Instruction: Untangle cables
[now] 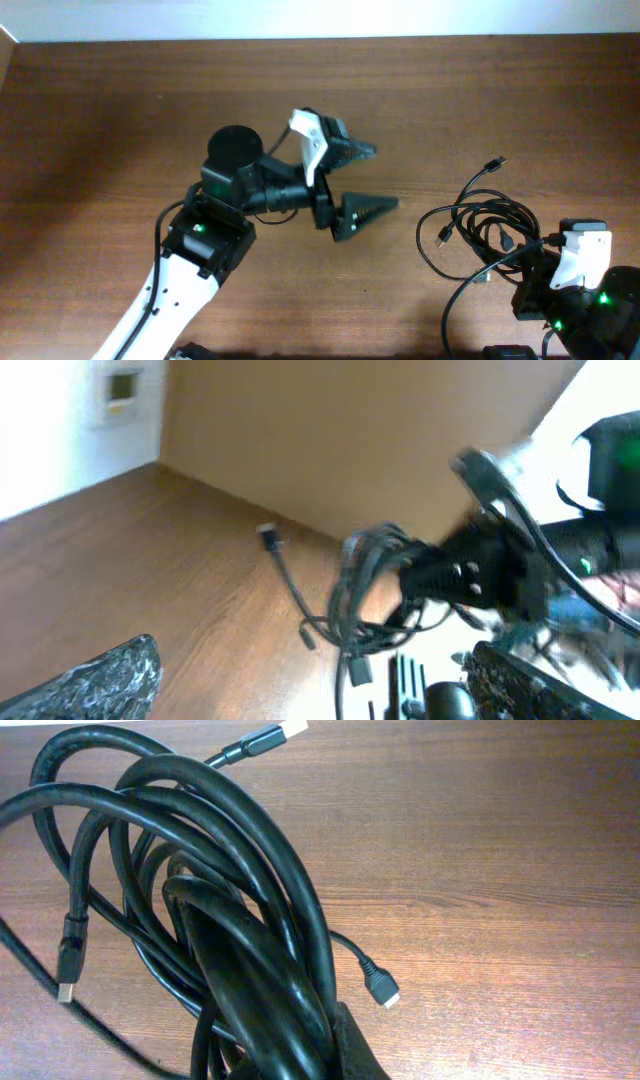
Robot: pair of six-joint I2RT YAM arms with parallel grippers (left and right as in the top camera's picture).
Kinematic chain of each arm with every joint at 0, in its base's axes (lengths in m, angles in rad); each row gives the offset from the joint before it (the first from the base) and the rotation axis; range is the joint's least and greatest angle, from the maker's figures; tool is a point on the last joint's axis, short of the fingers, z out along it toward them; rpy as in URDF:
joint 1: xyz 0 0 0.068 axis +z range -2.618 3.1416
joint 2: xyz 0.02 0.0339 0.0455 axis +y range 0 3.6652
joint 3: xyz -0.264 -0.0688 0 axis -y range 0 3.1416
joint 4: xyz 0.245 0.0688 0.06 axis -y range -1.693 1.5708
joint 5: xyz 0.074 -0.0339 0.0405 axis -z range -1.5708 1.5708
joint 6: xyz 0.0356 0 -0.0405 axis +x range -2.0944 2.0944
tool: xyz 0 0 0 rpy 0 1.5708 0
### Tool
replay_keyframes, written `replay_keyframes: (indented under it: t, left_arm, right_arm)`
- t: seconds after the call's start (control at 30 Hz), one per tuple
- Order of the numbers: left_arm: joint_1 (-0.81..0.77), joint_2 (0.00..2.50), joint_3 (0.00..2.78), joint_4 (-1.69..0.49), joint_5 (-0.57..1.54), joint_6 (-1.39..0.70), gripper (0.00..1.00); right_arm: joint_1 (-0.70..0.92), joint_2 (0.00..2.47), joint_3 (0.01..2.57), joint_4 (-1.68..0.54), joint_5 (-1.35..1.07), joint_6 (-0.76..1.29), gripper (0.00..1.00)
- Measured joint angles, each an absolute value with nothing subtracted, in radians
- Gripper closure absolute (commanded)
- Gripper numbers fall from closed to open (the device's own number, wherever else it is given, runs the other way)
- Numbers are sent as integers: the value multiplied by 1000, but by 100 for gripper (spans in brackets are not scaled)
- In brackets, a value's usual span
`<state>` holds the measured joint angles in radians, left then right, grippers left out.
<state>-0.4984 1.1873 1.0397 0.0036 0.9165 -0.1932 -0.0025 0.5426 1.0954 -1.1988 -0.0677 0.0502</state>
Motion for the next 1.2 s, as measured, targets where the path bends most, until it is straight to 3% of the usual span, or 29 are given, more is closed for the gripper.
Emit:
replay_keyframes:
  t: [0.3,0.87,1.2]
  left_arm:
    - [-675,1187,1040,-86,908,94,1]
    - [-864,1253,1040,-18,821,137,1]
    - [-892,1331,1040,-12,772,134,3]
  right_arm:
    - [-2,543,1095,-1199,-68,50,96]
    - [-2,543,1095,-1169,-187,51,96]
    - [-2,543,1095,-1169,-186,50,96]
